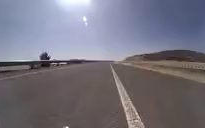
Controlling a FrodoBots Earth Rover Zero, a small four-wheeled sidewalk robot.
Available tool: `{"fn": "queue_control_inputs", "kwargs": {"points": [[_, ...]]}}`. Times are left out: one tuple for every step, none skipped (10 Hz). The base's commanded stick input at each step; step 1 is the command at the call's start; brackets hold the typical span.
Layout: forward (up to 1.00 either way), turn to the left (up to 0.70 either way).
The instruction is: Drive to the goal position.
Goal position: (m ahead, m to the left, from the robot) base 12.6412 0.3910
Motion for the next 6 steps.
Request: {"fn": "queue_control_inputs", "kwargs": {"points": [[1.00, 0.00], [1.00, 0.00], [1.00, 0.00], [1.00, 0.00], [1.00, 0.00], [1.00, 0.00]]}}
